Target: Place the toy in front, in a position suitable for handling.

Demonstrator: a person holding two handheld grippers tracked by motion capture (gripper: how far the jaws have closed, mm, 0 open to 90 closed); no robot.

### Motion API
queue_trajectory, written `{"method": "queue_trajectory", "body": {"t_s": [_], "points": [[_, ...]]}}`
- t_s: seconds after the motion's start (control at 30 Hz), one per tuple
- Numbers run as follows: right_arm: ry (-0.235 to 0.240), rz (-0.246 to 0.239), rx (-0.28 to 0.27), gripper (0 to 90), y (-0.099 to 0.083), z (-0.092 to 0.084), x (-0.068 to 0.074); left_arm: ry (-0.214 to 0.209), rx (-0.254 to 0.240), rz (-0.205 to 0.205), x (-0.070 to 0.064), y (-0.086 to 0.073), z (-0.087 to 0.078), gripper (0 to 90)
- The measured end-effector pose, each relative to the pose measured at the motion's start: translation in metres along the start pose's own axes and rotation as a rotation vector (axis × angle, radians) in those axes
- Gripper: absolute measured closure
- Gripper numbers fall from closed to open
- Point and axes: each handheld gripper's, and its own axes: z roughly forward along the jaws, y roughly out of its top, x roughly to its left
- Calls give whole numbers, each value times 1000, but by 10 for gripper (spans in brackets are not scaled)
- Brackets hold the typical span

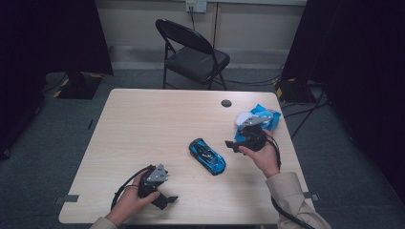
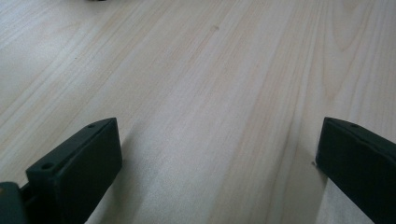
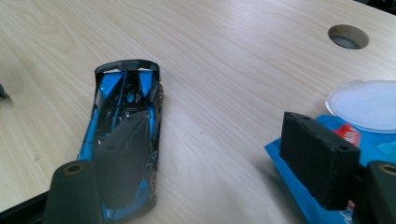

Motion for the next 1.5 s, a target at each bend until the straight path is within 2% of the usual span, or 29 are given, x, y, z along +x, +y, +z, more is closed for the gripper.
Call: {"method": "queue_trajectory", "body": {"t_s": [0.23, 0.33, 0.4, 0.47, 0.6, 0.77, 0.93, 1.07, 1.17, 1.23, 1.33, 1.5], "points": [[-40, 1, 10, 270, 3, -13, -16, 0, 0, 0, 0, 0, 0, 0], [-56, 0, 10, 336, 4, -17, -23, -1, -1, 0, 0, 0, 0, 0], [-80, 5, 6, 344, 5, -20, -30, 0, 2, 0, 0, 0, 0, 0], [-91, 12, 11, 400, 6, -23, -37, 0, 1, 1, 0, 0, 0, 0], [-130, 16, 9, 417, 11, -28, -49, 1, 2, 0, 0, 0, 0, 0], [-181, 14, 34, 452, 15, -31, -64, 0, 1, -1, 0, 0, 0, 0], [-218, 59, 29, 480, 12, -33, -83, 0, 1, 0, 0, 0, 0, 0], [-224, 96, 17, 514, 8, -33, -91, 0, 2, -1, 0, 0, 0, 0], [-233, 105, 20, 535, 6, -33, -94, 0, 2, 0, 0, 0, 0, 0], [-220, 108, 18, 547, 4, -33, -94, 0, 2, 0, 0, 0, 0, 0], [-217, 91, 27, 568, 3, -36, -90, 0, 2, 0, 0, 0, 0, 0], [-214, 96, 25, 590, 0, -45, -84, 0, 2, -1, 0, 0, 0, 0]]}}
